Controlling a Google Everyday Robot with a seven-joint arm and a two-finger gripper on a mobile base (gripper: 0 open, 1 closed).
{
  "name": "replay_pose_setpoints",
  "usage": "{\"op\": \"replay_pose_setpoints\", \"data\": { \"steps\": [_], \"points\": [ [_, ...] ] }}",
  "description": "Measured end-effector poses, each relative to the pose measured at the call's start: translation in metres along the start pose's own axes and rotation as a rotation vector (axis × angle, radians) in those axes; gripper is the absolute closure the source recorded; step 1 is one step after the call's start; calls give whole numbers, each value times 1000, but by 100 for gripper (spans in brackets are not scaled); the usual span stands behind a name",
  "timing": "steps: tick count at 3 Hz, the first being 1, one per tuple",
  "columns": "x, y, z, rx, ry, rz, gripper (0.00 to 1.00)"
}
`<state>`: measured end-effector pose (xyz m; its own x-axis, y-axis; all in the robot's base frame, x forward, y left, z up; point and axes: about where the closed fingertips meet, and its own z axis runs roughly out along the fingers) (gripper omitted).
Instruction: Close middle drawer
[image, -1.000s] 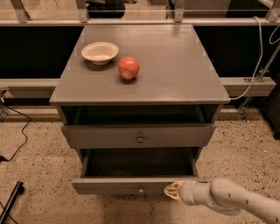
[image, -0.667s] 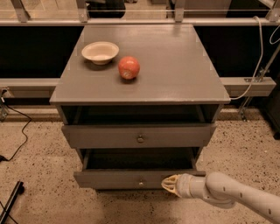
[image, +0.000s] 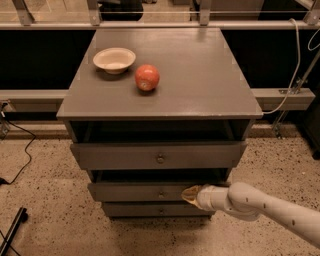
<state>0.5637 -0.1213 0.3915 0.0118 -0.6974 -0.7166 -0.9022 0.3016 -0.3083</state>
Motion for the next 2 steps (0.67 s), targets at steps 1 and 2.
{"op": "replay_pose_setpoints", "data": {
  "steps": [1, 2],
  "points": [
    [-1, -13, 4, 14, -12, 9, 100],
    [0, -20, 7, 25, -26, 17, 100]
  ]
}}
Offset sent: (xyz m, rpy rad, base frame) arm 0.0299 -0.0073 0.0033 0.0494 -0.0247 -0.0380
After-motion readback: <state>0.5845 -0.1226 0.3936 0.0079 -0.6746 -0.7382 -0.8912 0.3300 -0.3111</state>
